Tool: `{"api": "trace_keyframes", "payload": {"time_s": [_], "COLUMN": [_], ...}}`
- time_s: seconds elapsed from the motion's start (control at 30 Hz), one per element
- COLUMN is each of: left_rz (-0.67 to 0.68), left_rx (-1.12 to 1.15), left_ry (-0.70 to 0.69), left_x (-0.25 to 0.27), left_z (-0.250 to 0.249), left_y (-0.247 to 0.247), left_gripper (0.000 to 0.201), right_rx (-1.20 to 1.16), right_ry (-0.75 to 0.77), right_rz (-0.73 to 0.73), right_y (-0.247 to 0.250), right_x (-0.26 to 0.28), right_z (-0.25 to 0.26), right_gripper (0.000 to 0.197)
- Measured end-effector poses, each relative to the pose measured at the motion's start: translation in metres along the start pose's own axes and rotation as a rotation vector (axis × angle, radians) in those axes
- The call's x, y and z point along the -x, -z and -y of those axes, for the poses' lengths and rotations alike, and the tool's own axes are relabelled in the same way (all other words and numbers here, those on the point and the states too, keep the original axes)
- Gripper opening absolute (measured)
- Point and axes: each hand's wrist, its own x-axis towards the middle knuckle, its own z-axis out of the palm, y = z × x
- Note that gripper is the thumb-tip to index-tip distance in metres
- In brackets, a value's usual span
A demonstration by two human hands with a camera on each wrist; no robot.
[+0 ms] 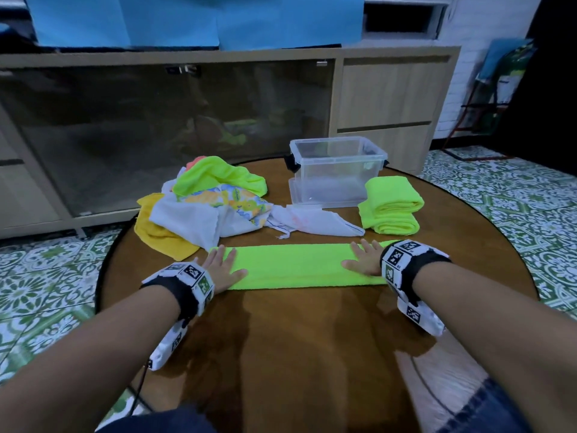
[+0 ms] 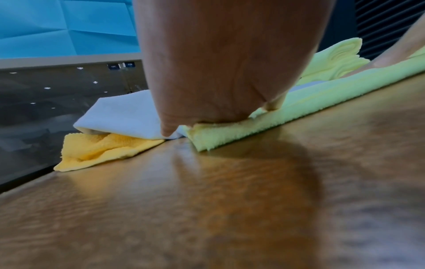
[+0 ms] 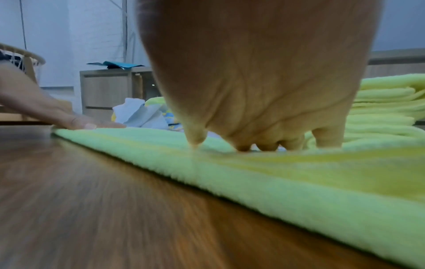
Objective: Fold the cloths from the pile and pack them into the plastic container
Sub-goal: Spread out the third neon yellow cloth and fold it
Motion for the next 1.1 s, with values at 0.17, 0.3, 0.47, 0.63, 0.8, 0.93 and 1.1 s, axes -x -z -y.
{"api": "trace_keyframes", "payload": {"time_s": [0.17, 0.3, 0.47, 0.63, 0.8, 0.93, 1.1], "left_rz": [0.033, 0.045, 0.0, 0.059, 0.043, 0.05, 0.076], "left_rx": [-0.119, -0.138, -0.153, -0.093, -0.089, -0.092, -0.114], "left_ry": [0.031, 0.034, 0.031, 0.019, 0.023, 0.026, 0.038], "left_x": [-0.004, -0.008, -0.008, -0.008, -0.006, -0.006, -0.006], "left_z": [0.002, 0.004, 0.004, 0.005, 0.004, 0.003, 0.002], "left_y": [-0.001, -0.003, -0.007, -0.003, -0.003, -0.002, -0.001], "left_gripper": [0.068, 0.068, 0.067, 0.069, 0.069, 0.069, 0.07], "right_rx": [0.111, 0.096, 0.135, 0.167, 0.072, 0.042, 0.036], "right_ry": [0.103, 0.397, 0.42, 0.346, 0.184, 0.048, -0.059], "right_rz": [-0.221, -0.238, -0.064, -0.01, -0.017, -0.027, -0.027], "right_y": [0.01, -0.006, -0.02, -0.014, -0.011, -0.007, -0.004], "right_x": [-0.012, -0.009, -0.014, -0.015, -0.019, -0.02, -0.016], "right_z": [0.047, 0.128, 0.157, 0.101, 0.034, -0.016, -0.053], "right_gripper": [0.069, 0.068, 0.072, 0.069, 0.07, 0.072, 0.073]}}
